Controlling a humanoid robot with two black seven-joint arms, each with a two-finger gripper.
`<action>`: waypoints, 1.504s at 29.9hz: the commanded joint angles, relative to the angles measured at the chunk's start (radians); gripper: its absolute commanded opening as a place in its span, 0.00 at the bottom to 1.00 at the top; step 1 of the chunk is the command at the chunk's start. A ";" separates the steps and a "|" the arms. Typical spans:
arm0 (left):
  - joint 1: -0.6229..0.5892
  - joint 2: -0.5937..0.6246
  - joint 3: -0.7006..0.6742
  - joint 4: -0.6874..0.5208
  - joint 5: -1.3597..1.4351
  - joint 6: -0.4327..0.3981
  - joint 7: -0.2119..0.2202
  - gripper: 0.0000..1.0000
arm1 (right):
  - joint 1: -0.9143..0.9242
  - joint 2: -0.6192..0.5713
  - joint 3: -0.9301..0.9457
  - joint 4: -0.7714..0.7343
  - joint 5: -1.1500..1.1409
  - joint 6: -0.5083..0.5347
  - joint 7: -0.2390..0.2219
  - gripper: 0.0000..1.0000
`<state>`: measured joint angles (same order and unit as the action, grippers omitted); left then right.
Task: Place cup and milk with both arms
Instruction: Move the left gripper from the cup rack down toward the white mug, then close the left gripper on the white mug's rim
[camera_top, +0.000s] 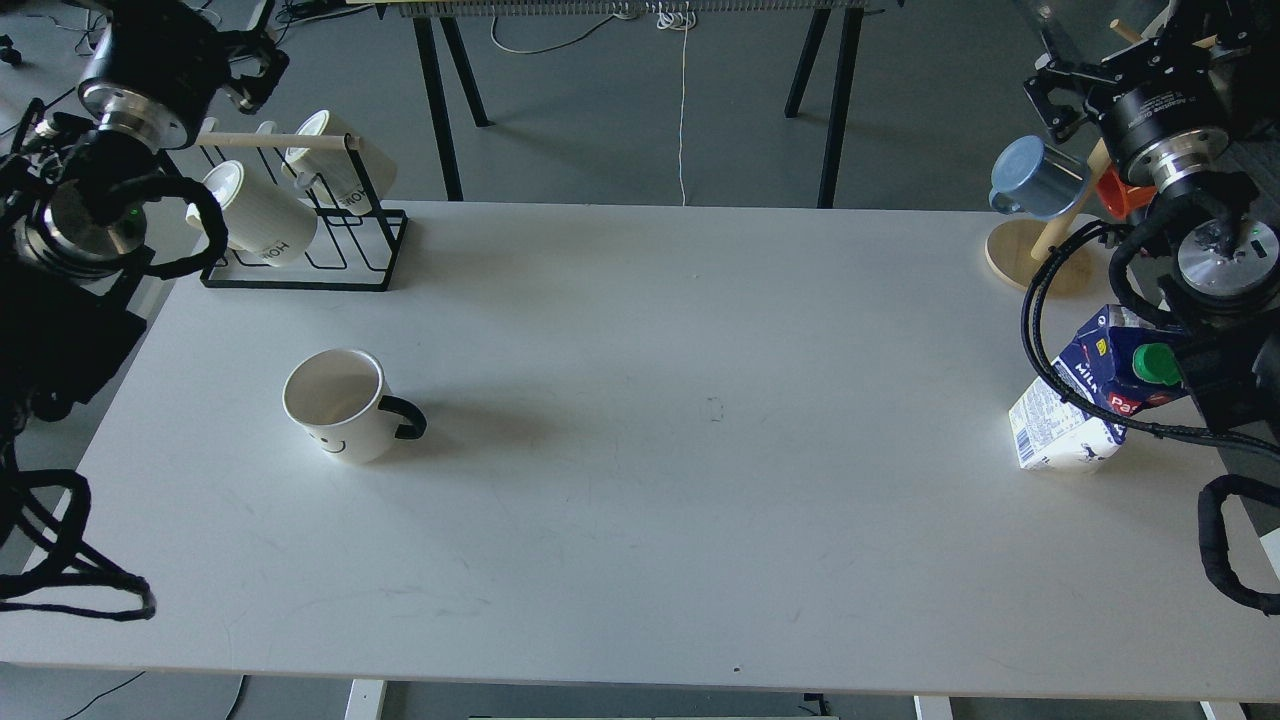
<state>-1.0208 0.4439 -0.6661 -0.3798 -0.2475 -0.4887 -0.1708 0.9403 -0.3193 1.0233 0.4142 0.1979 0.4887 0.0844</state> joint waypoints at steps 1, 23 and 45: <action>-0.001 0.065 0.081 -0.030 0.054 0.000 -0.009 0.99 | 0.000 0.011 0.006 0.001 0.000 0.000 0.000 0.99; 0.010 0.550 0.276 -0.727 1.126 0.000 -0.064 0.99 | 0.005 0.003 0.008 0.005 0.002 0.000 0.000 0.99; 0.275 0.624 0.279 -0.921 1.869 0.000 -0.164 0.88 | 0.003 0.003 0.043 0.006 0.002 0.000 0.003 0.99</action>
<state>-0.7717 1.0714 -0.3870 -1.3014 1.5621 -0.4885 -0.3153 0.9438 -0.3162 1.0667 0.4206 0.1995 0.4887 0.0877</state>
